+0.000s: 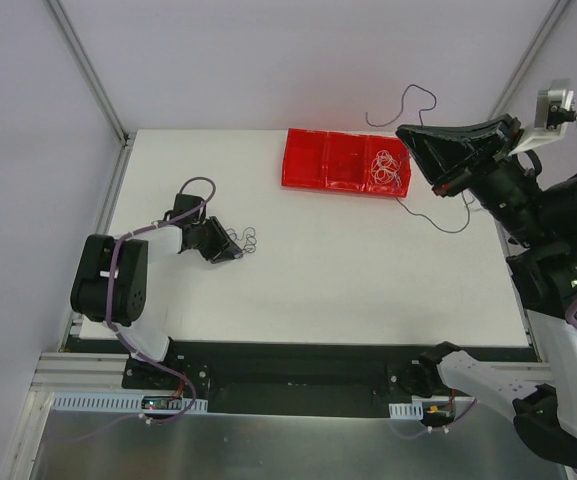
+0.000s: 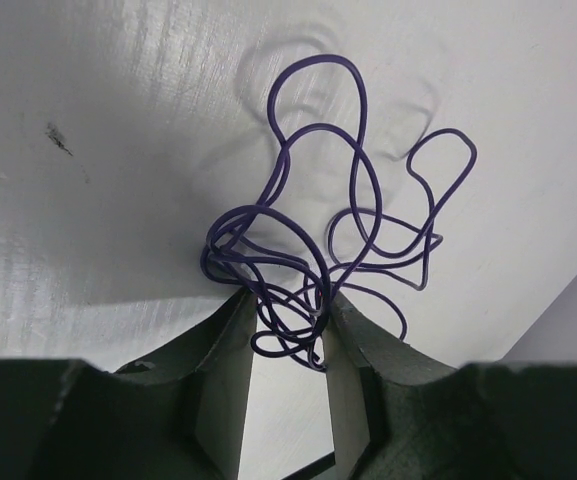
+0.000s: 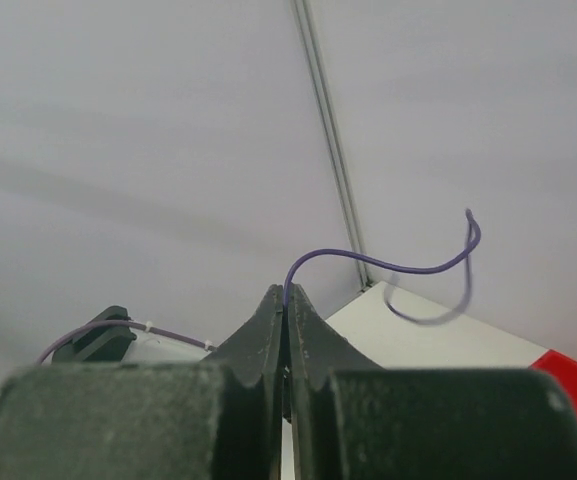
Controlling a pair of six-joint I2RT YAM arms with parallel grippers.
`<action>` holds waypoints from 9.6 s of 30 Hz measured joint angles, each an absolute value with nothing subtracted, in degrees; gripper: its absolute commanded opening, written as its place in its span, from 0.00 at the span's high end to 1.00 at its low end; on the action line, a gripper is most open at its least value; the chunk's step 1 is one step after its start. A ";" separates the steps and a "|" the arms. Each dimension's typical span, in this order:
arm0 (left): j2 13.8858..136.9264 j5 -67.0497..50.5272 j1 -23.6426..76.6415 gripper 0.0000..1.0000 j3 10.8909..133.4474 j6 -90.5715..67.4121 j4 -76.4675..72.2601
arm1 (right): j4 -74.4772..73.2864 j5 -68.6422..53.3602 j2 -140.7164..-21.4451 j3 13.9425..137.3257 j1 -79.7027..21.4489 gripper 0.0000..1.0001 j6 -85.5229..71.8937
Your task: Untangle the cables
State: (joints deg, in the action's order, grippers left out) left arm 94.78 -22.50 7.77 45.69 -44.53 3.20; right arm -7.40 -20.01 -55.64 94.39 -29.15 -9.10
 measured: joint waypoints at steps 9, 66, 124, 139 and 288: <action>87.57 -20.93 7.40 0.34 44.56 -42.30 5.67 | -10.63 -16.69 -54.76 84.09 -29.04 0.99 -6.98; 79.48 -42.04 6.57 0.09 59.59 -26.50 12.86 | -0.54 -6.66 -114.59 129.36 -23.03 0.99 1.96; 79.50 -43.51 5.89 0.09 59.59 -26.41 12.86 | 1.21 -12.58 -129.62 116.73 -22.59 1.00 -1.37; 79.50 -43.55 5.89 0.09 59.59 -26.39 12.84 | -7.31 -10.76 -147.22 130.21 -23.57 0.78 1.26; 60.62 -20.97 13.15 1.00 74.06 -48.90 28.38 | 15.90 6.09 -101.49 83.20 -54.19 0.44 -4.29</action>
